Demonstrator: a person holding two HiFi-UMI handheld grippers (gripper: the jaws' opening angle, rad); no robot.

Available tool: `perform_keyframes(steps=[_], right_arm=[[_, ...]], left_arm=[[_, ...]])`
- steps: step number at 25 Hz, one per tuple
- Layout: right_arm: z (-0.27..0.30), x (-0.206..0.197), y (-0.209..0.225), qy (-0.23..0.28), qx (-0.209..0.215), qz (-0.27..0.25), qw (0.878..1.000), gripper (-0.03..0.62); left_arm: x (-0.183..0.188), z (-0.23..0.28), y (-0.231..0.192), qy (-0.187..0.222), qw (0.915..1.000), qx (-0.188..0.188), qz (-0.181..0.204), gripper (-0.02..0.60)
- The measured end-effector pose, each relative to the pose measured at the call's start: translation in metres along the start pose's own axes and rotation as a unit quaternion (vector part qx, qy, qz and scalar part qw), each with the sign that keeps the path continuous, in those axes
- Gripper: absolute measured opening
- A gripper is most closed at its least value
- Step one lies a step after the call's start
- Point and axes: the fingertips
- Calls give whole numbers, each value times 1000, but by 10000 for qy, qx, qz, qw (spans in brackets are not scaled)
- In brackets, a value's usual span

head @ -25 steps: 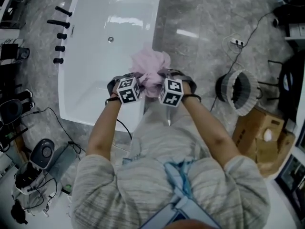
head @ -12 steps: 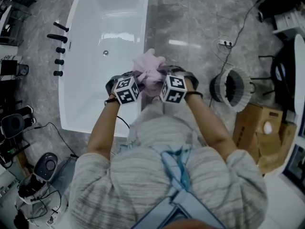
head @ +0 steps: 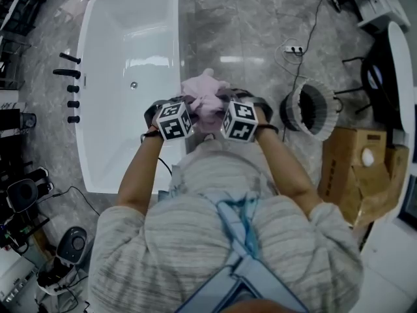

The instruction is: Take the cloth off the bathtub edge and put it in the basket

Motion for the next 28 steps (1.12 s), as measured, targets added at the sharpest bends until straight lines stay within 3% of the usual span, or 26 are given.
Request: perform_keyframes(steps=[7,18,28], right_arm=[[-32,-51,24,49,-27,167,9998,152],[-103,-161,86,9,-197,321,9993,152],[-197,-265,156,-69,-879,567,9945,152]], left_arm=[[58,25,-15,83,9995,-211,200,77],[186,80,-58,258,9985,-220,428,77],[329,118,-113,612,9903,-190,1230,77]])
Point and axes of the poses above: the fingertips, and each gripper's own axes: z forward along the fingers, y to its right, x out of its top, and after that the axes turned 13 degrees about z, right-handed
